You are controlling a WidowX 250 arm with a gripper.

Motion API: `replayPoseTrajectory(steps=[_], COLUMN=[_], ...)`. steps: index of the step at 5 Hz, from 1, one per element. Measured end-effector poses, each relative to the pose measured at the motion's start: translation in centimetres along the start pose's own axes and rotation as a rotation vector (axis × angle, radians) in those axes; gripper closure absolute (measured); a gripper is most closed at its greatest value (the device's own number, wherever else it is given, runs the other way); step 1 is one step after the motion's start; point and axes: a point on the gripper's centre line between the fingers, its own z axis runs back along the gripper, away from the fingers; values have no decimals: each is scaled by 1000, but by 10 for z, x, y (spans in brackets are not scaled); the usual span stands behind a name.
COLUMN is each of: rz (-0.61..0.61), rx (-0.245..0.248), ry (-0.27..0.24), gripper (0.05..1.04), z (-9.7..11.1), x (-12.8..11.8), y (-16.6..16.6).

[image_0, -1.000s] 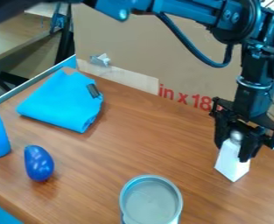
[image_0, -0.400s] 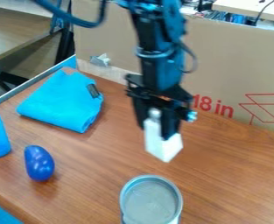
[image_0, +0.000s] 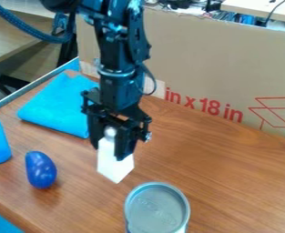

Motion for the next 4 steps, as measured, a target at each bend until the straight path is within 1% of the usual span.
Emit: replayPoseTrajectory(steps=[1,2,3,4], rz=[-2,-11,14,8], rx=[-3,-6,-20,-42], ry=[28,26,41,67], gripper=[452,452,452,402], z=[-18,-27,-31,-31], x=[5,10,12,9], y=[6,9,20,20])
